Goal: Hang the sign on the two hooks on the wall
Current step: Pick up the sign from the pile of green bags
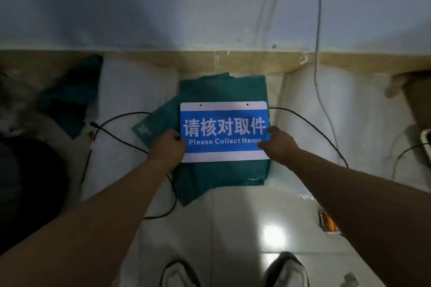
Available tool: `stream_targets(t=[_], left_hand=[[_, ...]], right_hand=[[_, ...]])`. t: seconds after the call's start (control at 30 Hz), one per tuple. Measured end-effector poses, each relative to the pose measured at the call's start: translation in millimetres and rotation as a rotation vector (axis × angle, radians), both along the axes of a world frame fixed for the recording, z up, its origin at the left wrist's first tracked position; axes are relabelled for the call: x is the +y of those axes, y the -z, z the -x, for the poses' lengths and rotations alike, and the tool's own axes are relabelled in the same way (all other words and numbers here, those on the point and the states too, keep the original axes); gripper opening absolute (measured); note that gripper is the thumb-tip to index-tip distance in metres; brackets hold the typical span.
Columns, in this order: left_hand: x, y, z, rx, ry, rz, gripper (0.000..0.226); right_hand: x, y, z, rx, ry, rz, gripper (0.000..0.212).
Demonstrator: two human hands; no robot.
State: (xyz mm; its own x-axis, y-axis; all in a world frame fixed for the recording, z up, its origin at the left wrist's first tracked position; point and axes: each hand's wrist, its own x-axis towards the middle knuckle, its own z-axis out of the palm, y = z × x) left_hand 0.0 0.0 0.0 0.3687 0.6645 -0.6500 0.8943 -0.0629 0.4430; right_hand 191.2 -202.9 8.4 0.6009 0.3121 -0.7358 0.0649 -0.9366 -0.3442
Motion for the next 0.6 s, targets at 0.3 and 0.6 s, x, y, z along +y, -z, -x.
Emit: stream_targets(t=[0.3,0.6], left_hand=[[-2.0,89.0,-0.7,-0.272,-0.326,0.097,0.058],[-18.1,103.3,0.5,-0.544,-0.552,-0.014,0.034]], right_hand=[[14.1,94.7,-10.1,-0.106,0.235,-0.11,0.062],[13.3,104.3,2.2,-0.069,0.592,-0.318,0.041]])
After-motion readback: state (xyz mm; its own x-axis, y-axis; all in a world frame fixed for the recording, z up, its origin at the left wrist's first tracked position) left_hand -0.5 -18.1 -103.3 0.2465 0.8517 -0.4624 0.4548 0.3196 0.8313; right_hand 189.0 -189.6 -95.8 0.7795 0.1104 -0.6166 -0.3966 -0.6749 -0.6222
